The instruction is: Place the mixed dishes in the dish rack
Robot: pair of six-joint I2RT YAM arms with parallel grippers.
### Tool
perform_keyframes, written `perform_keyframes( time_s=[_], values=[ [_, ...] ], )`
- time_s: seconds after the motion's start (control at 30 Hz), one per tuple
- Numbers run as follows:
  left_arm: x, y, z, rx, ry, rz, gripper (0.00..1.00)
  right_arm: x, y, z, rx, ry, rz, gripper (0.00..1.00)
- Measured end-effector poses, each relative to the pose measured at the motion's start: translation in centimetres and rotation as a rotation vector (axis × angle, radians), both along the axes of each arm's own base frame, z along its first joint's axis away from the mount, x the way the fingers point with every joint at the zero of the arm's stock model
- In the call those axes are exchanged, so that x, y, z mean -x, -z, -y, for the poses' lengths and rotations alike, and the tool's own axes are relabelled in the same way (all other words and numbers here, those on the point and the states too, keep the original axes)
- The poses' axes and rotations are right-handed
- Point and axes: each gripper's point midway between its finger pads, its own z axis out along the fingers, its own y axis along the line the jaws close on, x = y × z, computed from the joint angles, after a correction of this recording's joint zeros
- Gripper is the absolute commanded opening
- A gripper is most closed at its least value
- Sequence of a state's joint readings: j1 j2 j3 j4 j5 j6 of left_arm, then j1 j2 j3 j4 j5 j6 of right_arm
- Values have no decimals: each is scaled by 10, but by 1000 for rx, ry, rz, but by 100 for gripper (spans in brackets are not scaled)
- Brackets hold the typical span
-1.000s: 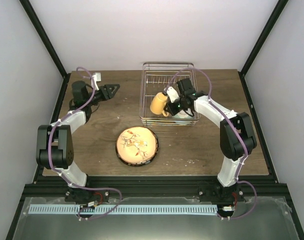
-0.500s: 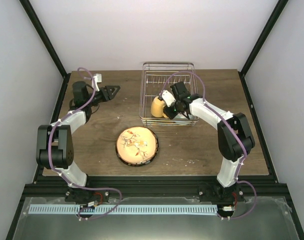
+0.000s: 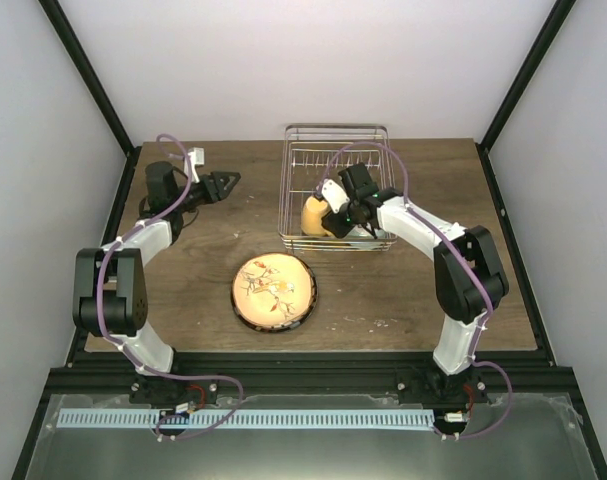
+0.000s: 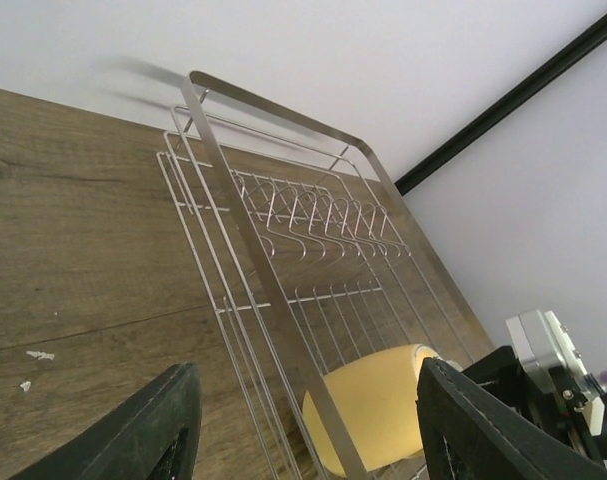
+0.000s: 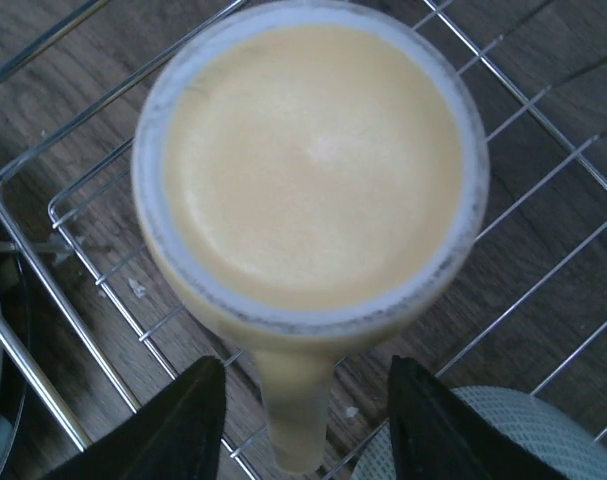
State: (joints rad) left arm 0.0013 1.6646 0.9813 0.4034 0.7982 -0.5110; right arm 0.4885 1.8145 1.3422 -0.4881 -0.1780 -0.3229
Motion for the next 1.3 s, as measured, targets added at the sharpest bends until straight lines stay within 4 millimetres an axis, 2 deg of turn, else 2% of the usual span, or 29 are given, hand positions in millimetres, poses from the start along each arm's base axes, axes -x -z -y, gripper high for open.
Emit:
perform_keyframes(
  time_s=[0.2,0.27,0.33,0.43,0.57,0.63,0.73,0.87,0.97,1.1,1.3],
  values=[
    [2,6,0,-18,4,-23,61,-2,-8,-2,-12,3,6,58],
    [4,9,-1,-30,4,-37,61,-2,-19,-2,-16,8,20,66],
    [8,8,-1,-41,4,-49,61,0,-35,1,-22,19,43,79],
    [21,0,-2,-62,7,-44,65,5,-78,10,-47,54,129,99],
    [45,-14,-1,-105,24,-24,70,14,-148,24,-156,126,302,100],
    [55,-14,2,-135,37,-33,70,17,-166,28,-215,170,342,100],
    [70,4,10,-188,62,-107,69,11,-167,30,-289,241,321,100],
    [105,48,24,-290,114,-301,69,5,-136,24,-360,313,189,97],
    [130,66,23,-350,128,-416,69,8,-123,18,-413,344,101,94],
    [155,72,10,-420,91,-512,68,15,-128,16,-479,372,62,89],
    [186,88,10,-514,114,-657,60,36,-143,26,-543,404,65,84]
  ],
)
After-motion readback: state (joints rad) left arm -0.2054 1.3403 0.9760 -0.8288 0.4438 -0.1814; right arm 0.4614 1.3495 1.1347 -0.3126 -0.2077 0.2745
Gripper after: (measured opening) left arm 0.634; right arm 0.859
